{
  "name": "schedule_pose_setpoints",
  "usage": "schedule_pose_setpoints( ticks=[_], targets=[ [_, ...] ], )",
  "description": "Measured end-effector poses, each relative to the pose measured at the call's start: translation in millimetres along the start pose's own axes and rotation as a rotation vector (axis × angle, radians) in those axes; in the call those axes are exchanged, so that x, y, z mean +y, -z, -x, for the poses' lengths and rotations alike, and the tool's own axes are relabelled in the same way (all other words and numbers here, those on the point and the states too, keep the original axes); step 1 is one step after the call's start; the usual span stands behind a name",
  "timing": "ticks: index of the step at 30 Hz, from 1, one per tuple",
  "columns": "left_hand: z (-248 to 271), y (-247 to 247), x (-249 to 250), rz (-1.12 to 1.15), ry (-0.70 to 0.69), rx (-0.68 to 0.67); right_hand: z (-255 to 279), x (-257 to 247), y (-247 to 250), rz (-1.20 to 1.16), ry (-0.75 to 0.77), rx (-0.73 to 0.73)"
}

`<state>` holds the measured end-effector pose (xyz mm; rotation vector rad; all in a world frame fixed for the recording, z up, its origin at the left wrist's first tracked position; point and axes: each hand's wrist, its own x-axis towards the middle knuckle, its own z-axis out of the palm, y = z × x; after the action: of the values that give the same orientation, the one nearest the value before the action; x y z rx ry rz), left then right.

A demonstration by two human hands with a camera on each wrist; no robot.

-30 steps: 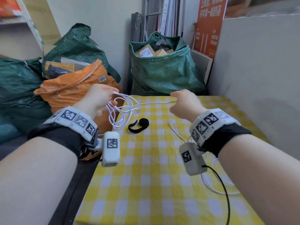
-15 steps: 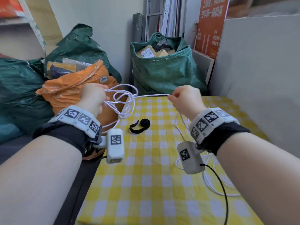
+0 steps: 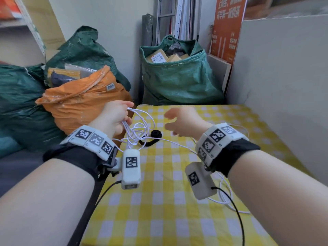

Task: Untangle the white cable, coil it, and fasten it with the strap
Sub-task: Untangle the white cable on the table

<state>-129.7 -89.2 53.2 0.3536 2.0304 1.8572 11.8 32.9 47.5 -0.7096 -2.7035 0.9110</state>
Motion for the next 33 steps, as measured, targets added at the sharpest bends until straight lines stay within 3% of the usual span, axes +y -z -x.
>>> schedule_pose_setpoints(
  ticks=[4,9,13,17,20,22,26,30,33],
  targets=[
    [6,-9,3,0.125,-0.005,-0.064,2,-10,-22,-0.124,-0.022,-0.217],
    [7,-5,6,0.237,0.014,-0.077,3,0,-30,-0.024,0.041,-0.238],
    [-1,10,-3,0.152,0.019,0.026,-1,11,-21,-0.076,0.038,-0.132],
    [-14,35,-20,0.048,0.114,0.155,-11,30,-4,-0.040,-0.079,0.143],
    [-20,50,-30,-0.145,0.157,0.238,-13,49,8,0.017,-0.169,0.339],
    [-22,55,-34,-0.344,0.169,0.247,-13,53,13,-0.067,-0.144,0.356],
    [-19,43,-40,-0.890,0.158,0.023,-9,36,11,-0.283,-0.022,0.284],
    [8,3,-36,-0.798,-0.060,-0.421,-8,22,11,-0.428,0.069,0.274],
    [16,-18,-43,-0.738,-0.168,-0.481,-5,19,14,-0.498,0.081,0.280]
  ],
)
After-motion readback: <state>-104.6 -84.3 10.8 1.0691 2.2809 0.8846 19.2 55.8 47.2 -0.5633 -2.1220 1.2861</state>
